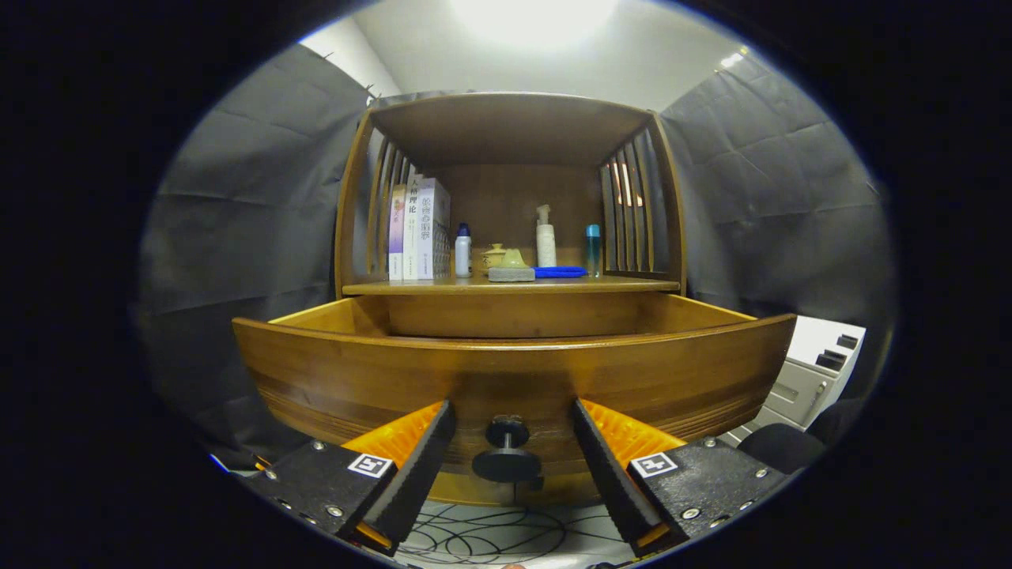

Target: Pull open the drawer, take out the items inside it, and place them on the countertop above the cabinet.

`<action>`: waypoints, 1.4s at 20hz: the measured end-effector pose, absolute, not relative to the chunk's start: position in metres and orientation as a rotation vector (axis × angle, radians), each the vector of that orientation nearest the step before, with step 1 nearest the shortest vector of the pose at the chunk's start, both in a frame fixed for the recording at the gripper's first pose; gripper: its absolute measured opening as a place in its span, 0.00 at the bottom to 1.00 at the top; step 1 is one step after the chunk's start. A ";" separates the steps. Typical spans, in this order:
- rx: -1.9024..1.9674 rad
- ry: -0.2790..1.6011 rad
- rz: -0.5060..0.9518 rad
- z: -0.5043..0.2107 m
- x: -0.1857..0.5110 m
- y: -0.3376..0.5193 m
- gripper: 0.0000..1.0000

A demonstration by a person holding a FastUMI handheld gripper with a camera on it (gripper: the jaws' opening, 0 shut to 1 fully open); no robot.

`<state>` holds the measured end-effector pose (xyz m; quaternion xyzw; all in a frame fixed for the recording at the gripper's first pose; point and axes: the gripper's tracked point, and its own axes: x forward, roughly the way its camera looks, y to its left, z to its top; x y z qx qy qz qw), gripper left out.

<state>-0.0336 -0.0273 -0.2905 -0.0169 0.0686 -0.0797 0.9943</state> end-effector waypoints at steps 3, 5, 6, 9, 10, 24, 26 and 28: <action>-0.034 0.135 -0.154 -0.291 -0.032 -0.028 0.94; -0.028 0.137 -0.143 -0.291 -0.028 -0.031 0.94; -0.026 0.135 -0.136 -0.291 -0.026 -0.033 0.95; -0.018 0.138 -0.124 -0.291 -0.015 -0.038 0.95; -0.018 0.139 -0.122 -0.290 -0.010 -0.039 0.95; -0.021 0.141 -0.140 -0.286 0.084 -0.044 0.95; -0.026 0.152 -0.139 -0.288 0.099 -0.046 0.95; -0.011 0.162 -0.140 -0.289 0.114 -0.047 0.95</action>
